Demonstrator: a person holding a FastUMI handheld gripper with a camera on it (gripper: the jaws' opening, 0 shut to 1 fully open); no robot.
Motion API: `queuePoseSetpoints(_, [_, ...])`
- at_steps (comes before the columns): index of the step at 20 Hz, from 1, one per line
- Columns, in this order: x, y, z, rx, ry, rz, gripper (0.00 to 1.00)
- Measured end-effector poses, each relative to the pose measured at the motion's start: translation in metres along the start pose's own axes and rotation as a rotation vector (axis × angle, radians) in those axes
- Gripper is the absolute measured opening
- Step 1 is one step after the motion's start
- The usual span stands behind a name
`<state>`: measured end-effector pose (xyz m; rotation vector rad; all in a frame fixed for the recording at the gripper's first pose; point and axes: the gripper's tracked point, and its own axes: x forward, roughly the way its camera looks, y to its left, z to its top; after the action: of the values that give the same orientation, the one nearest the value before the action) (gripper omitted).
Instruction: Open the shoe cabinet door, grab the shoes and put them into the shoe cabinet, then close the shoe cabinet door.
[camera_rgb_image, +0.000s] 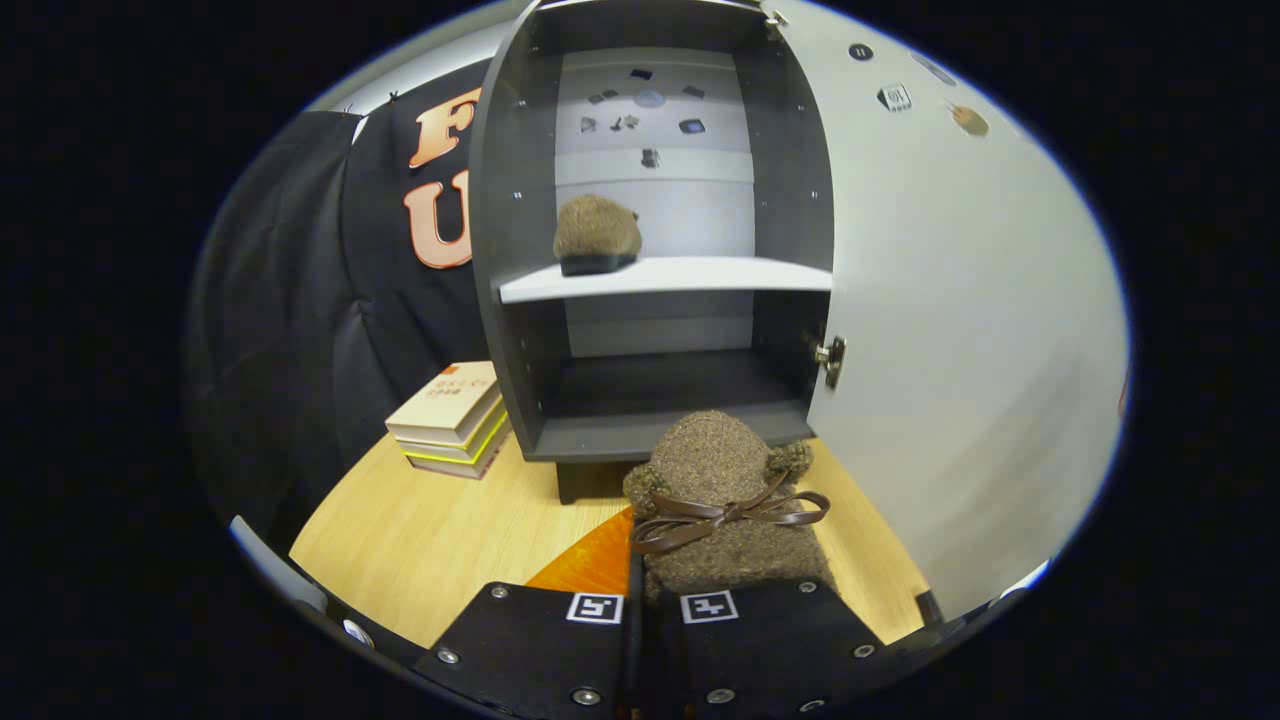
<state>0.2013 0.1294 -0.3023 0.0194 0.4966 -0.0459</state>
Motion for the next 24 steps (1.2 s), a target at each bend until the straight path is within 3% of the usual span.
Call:
queuePoseSetpoints(6, [-0.032,0.009,0.065,-0.032,-0.067,0.018,0.07])
queuePoseSetpoints(12, [-0.036,0.003,0.106,-0.047,-0.113,0.005,0.07])
queuePoseSetpoints(16, [-0.004,-0.014,0.119,-0.035,-0.083,-0.006,0.07])
queuePoseSetpoints(24, [0.101,-0.031,0.175,-0.032,-0.081,0.038,0.07])
